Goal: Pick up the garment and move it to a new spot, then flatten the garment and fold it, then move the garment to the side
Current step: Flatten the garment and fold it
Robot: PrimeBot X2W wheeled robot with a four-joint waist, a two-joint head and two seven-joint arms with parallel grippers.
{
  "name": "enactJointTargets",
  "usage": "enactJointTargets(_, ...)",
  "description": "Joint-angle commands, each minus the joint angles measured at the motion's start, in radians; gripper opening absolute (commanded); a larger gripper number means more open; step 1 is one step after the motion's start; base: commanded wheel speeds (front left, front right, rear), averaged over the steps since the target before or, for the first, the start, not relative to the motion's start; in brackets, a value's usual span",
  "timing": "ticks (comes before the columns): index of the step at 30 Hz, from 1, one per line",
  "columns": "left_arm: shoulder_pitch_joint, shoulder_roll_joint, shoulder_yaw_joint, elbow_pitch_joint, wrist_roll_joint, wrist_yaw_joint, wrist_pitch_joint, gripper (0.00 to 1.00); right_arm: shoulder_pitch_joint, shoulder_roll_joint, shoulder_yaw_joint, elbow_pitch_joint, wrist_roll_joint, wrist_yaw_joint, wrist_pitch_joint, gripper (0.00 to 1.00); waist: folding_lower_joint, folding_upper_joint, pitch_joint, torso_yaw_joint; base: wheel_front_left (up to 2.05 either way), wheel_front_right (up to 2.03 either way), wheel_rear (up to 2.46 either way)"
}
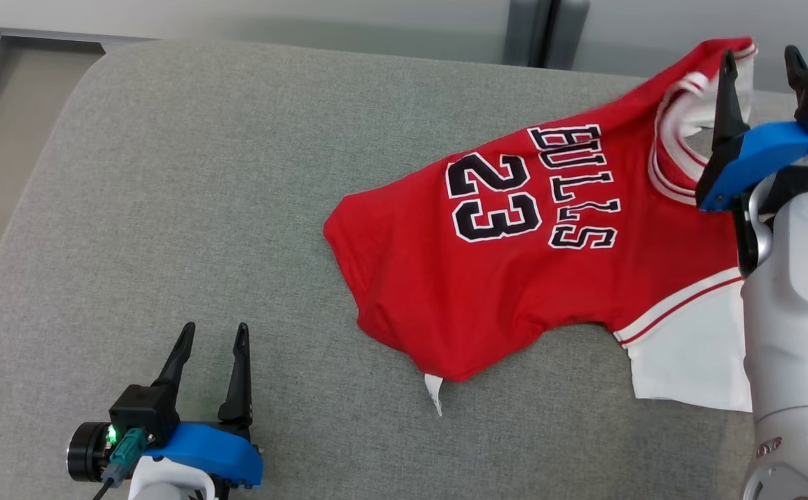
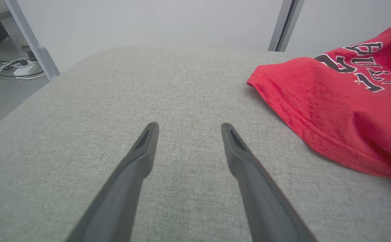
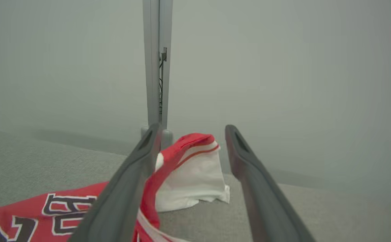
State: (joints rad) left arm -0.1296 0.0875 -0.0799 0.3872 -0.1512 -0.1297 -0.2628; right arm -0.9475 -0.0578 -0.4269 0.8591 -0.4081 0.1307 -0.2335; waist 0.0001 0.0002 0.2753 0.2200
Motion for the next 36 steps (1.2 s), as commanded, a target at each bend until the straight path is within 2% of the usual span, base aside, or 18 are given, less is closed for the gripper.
enactJointTargets(1,-0.003,0.0,0.003,0.0,-0.005,-0.001,-0.003,1.0,0.028,-0.001,-0.029,0.013,-0.023,0.0,-0.008,1.0,-0.0001,-0.0002,-0.001,-0.009,0.0,0.0,0.0)
enactJointTargets(3,0.004,-0.002,0.008,0.002,-0.005,-0.001,-0.003,1.0,0.055,0.004,-0.068,0.032,-0.026,0.0,-0.019,1.0,-0.0001,-0.0002,-0.007,-0.025,0.0,0.0,0.0)
enactJointTargets(6,0.011,-0.006,0.003,-0.003,-0.006,-0.002,-0.003,1.0,0.101,0.008,-0.062,0.078,0.026,0.0,-0.031,1.0,-0.0001,-0.0002,-0.017,-0.053,0.0,0.0,0.0)
enactJointTargets(9,0.014,-0.009,0.0,-0.009,-0.006,-0.002,-0.003,1.0,0.18,0.004,-0.022,0.045,0.139,0.0,-0.032,1.0,-0.0001,-0.0002,-0.032,-0.081,0.0,0.0,0.0)
enactJointTargets(12,0.02,-0.013,-0.001,-0.012,-0.006,-0.002,-0.003,1.0,0.322,0.006,0.018,-0.01,0.25,0.0,-0.031,1.0,-0.0001,-0.0002,-0.052,-0.107,0.0,0.0,0.0)
enactJointTargets(17,0.042,-0.021,0.007,-0.009,0.002,-0.002,-0.003,1.0,0.543,0.006,0.129,-0.038,0.337,0.0,-0.032,1.0,-0.0001,-0.0002,-0.092,-0.15,0.0,0.0,0.0)
enactJointTargets(22,0.048,-0.025,0.006,-0.011,0.003,-0.002,-0.003,1.0,0.622,0.007,0.185,-0.004,0.36,0.0,-0.03,1.0,-0.0001,-0.0002,-0.103,-0.155,0.0,0.0,0.0)
enactJointTargets(23,0.055,-0.026,0.005,-0.014,0.003,-0.002,-0.003,1.0,0.646,0.008,0.202,0.026,0.361,0.0,-0.028,0.68,-0.0001,-0.0002,-0.108,-0.153,0.0,0.0,0.0)
enactJointTargets(24,0.058,-0.026,0.006,-0.014,0.003,-0.002,-0.003,1.0,0.654,0.008,0.21,0.043,0.359,0.0,-0.027,0.07,-0.0001,-0.0002,-0.11,-0.152,0.0,0.0,0.0)
enactJointTargets(25,0.061,-0.025,0.008,-0.015,0.003,-0.002,-0.003,1.0,0.657,0.01,0.21,0.049,0.352,0.0,-0.025,0.0,-0.0001,-0.0002,-0.113,-0.152,0.0,0.0,0.0)
enactJointTargets(27,0.067,-0.024,0.017,-0.014,0.004,-0.002,-0.003,1.0,0.663,0.01,0.195,0.039,0.341,0.0,-0.024,0.0,-0.0001,-0.0002,-0.121,-0.157,0.0,0.0,0.0)
enactJointTargets(33,0.088,-0.027,0.02,-0.008,0.012,-0.002,-0.003,1.0,0.705,0.004,0.082,-0.108,0.261,0.0,-0.031,0.0,-0.0001,-0.0002,-0.152,-0.191,0.0,0.0,0.0)
enactJointTargets(36,0.096,-0.028,0.011,0.007,0.005,-0.002,-0.003,1.0,0.726,0.005,0.067,-0.169,0.234,0.0,-0.031,0.0,-0.0001,-0.0002,-0.163,-0.219,0.0,0.0,0.0)
